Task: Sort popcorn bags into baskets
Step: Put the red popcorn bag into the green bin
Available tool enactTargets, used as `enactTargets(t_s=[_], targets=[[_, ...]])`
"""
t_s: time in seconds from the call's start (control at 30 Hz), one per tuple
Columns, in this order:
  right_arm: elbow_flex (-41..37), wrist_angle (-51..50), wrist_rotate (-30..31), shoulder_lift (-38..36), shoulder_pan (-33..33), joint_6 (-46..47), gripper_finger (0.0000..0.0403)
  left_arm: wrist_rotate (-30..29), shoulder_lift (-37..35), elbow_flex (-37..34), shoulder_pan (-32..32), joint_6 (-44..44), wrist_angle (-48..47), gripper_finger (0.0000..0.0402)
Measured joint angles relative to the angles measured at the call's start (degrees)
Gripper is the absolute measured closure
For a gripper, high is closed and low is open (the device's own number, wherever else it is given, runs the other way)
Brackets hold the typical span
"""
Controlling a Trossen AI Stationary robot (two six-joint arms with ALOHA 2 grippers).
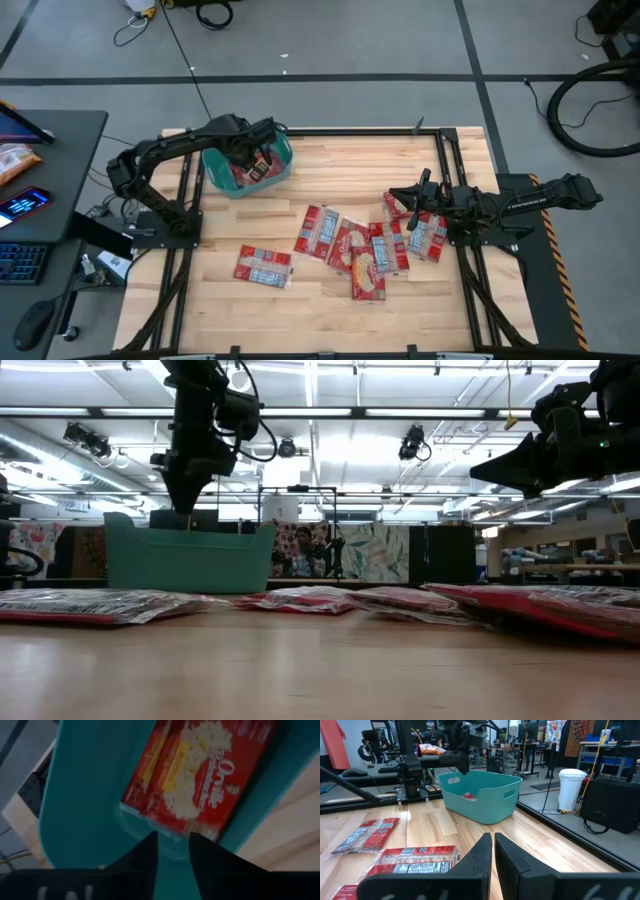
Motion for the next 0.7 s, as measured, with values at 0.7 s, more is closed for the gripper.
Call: enactTargets(t_s=[0.7], targets=[[0.0, 0.01, 0.0, -0.01, 0.01, -0.01, 0.0377, 14.25, -0.02, 0.0, -34.64, 7.51, 10.55, 0.0259]])
